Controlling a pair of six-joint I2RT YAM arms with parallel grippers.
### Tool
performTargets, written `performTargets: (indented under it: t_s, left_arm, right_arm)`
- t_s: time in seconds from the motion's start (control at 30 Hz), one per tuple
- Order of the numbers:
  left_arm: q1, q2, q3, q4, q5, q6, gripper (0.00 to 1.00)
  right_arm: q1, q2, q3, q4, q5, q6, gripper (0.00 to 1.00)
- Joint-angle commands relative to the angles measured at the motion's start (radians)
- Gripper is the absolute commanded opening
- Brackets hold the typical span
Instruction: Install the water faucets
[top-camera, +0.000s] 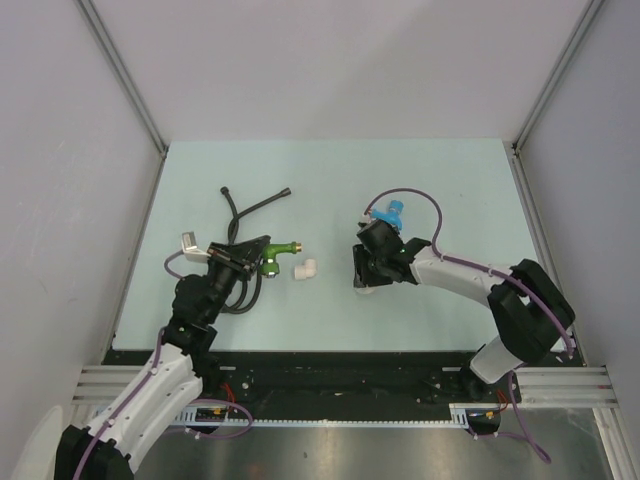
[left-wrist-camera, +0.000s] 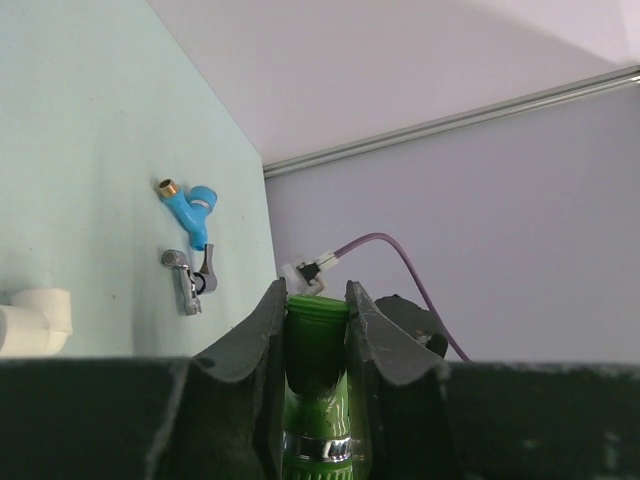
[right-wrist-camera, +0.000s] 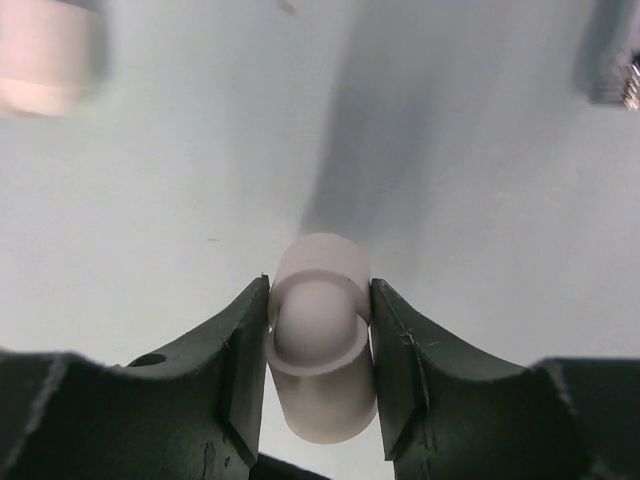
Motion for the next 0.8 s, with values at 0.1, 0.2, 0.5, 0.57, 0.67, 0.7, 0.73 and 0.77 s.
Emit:
performTargets:
  t_s: [0.1, 0.2, 0.5, 0.57, 0.67, 0.7, 0.73, 0.77]
  left_arm:
    - [-0.007, 0.044, 0.002, 0.145, -0.008, -0.094, 0.0]
    - [-0.007, 0.082, 0.013, 0.194, -0.049, -0.109, 0.0]
    - [-0.004, 0.266, 0.122, 0.355, -0.079, -0.14, 0.0]
    - [-0.003, 0.308, 0.165, 0.36, -0.07, -0.152, 0.0]
    - [-0.001, 0.352, 0.22, 0.405, -0.04, -0.143, 0.0]
    - [-0.001, 0.359, 0.234, 0.412, -0.037, -0.139, 0.0]
    - [-0.001, 0.365, 0.248, 0.418, -0.033, -0.126, 0.0]
    - [-0.001, 0.377, 0.274, 0.425, -0.031, -0.117, 0.0]
  right_arm:
    - [-0.075, -0.172, 0.009, 0.338, -0.276, 0.029, 0.0]
    - [-0.109, -0.2, 0.011, 0.508, -0.355, 0.038, 0.0]
    - [-0.267, -0.076, 0.011, 1.074, -0.782, 0.301, 0.0]
    - [-0.288, -0.056, 0.011, 1.255, -0.841, 0.357, 0.0]
    - [-0.322, -0.01, 0.009, 1.496, -0.907, 0.513, 0.0]
    - [-0.331, 0.011, 0.009, 1.551, -0.921, 0.551, 0.0]
    - [-0.344, 0.022, 0.011, 1.661, -0.927, 0.623, 0.0]
    - [-0.35, 0.029, 0.009, 1.708, -0.932, 0.647, 0.0]
